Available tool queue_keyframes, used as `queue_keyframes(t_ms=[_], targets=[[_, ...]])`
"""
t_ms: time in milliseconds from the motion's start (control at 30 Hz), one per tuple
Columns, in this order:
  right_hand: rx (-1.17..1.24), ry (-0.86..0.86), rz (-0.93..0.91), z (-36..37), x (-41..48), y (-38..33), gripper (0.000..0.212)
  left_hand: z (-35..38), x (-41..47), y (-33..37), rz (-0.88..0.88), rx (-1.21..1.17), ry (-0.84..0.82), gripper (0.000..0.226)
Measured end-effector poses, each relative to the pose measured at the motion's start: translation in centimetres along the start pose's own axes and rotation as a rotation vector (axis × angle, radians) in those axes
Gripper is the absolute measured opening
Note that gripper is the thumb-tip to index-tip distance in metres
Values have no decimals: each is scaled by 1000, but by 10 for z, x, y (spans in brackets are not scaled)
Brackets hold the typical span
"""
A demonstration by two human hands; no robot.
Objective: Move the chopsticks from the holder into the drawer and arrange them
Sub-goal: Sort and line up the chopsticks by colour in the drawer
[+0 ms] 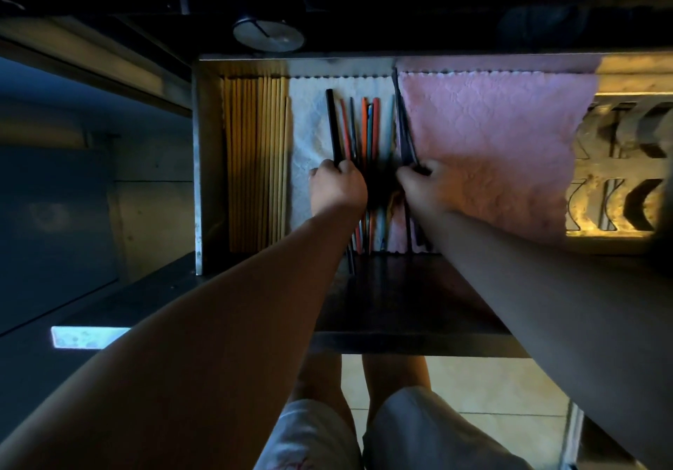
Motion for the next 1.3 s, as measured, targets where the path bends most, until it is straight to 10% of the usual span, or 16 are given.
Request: queue_keyframes(t_ms=[600,1300], targets=[[328,-198,43,-18,-21,-13,26,5,-14,11,53,-246,-73,23],[-136,-275,136,91,-49,-45,34,-71,24,-45,100,101,-156,37]])
Point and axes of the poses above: each hand's wrist, its own x-axis towards the middle knuckle, its own z-axis out of the palm, y = z × x, the point moved 3 cm from there along x, towards the middle knuckle, and after that the axes turned 14 degrees about z, right-handed, at the moved point
